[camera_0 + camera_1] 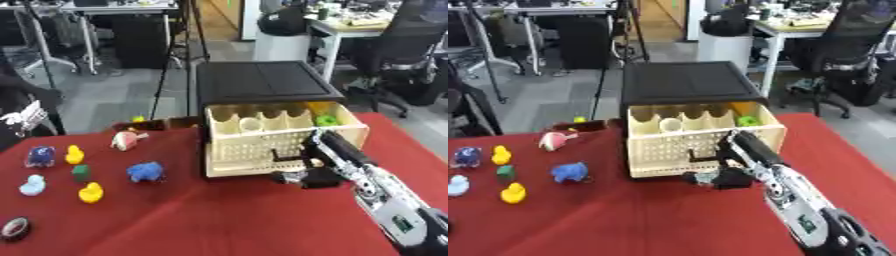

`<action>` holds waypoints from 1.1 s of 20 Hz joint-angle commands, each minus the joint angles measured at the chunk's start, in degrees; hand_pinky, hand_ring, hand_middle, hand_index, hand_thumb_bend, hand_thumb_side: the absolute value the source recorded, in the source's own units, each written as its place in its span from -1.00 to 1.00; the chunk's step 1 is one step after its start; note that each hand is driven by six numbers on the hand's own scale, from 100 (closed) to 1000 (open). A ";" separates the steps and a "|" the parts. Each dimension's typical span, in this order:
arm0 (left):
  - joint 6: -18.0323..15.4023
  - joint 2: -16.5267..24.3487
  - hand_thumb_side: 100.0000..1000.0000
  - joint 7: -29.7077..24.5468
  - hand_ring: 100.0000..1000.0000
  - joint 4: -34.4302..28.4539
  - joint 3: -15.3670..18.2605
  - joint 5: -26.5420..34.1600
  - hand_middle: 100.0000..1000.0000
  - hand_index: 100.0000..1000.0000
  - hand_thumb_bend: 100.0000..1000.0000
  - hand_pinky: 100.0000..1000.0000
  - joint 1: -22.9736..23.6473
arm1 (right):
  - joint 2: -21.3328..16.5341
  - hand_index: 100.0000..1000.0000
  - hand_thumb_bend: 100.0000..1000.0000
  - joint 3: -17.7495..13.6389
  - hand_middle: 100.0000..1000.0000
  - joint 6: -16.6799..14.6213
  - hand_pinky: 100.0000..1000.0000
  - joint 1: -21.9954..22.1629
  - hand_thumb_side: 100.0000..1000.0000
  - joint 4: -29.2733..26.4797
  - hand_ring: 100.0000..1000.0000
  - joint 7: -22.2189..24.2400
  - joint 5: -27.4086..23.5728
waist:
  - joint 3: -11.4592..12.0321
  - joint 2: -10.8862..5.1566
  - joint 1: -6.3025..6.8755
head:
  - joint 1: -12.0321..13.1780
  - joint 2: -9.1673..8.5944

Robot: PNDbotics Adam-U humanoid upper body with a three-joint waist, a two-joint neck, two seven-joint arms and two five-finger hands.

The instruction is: Pick up objects from table and place into drawer.

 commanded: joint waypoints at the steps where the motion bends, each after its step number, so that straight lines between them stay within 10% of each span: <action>1: -0.21 0.42 0.12 0.21 -0.29 -0.97 0.78 0.29 -0.28 0.16 0.31 -0.40 -1.34 | -0.26 0.65 0.62 0.24 -0.94 0.16 -1.00 -0.65 0.46 2.28 -1.00 0.14 0.89 | 0.46 -0.03 0.34 | -0.17 -0.67; 22: -0.44 0.03 0.13 0.46 -0.32 -1.40 1.38 0.85 -0.29 0.16 0.30 -0.39 -2.11 | -1.01 0.33 0.60 -0.39 -0.93 -0.33 -1.00 -3.59 0.46 5.50 -1.00 -1.06 1.53 | 2.43 1.64 0.72 | -0.47 -1.92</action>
